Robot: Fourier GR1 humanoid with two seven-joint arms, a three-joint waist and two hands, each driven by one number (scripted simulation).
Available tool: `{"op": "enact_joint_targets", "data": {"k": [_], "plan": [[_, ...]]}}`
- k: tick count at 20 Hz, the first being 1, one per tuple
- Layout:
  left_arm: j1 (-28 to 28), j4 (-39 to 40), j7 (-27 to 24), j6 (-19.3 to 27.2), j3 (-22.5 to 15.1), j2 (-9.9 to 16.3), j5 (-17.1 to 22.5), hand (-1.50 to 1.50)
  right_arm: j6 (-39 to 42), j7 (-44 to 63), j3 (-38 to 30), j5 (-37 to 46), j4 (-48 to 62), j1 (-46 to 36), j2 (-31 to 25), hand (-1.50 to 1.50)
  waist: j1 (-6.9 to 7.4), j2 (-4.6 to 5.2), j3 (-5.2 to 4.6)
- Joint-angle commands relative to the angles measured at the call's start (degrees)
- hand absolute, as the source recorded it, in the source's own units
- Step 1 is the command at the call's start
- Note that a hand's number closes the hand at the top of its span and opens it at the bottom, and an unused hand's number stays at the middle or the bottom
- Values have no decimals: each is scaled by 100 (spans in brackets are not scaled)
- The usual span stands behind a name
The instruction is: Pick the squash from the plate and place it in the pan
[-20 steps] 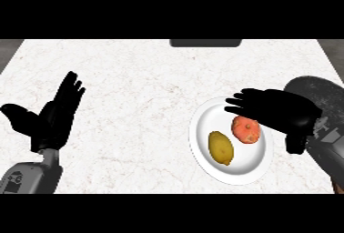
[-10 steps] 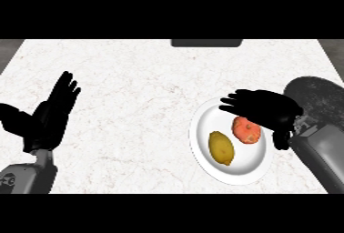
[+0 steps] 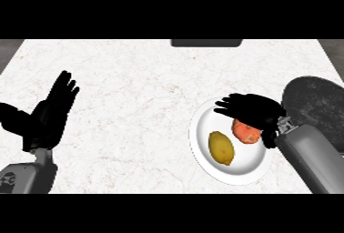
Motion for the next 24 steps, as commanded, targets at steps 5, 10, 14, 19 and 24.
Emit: {"op": "enact_joint_targets", "data": {"k": [5,10,14,19,24], "plan": [[-4,-79,59,89,-101,-389,-265,0,-408,-368,-120,462,1109,-202,505,-150,13,5,0],[-47,-73,66,-148,148,-250,-197,0,-333,-660,-31,585,504,82,460,150,-17,-7,-2],[175,-213,152,-83,113,-303,-344,0,-905,-886,-253,673,1603,-411,913,150,33,4,0],[-267,247,23,-302,301,-251,-329,0,-673,-1107,-329,672,752,142,647,150,-47,-8,-3],[-224,381,-161,-350,323,-340,-400,0,-881,-1328,-779,515,1512,-377,963,150,-8,6,-2]]}}
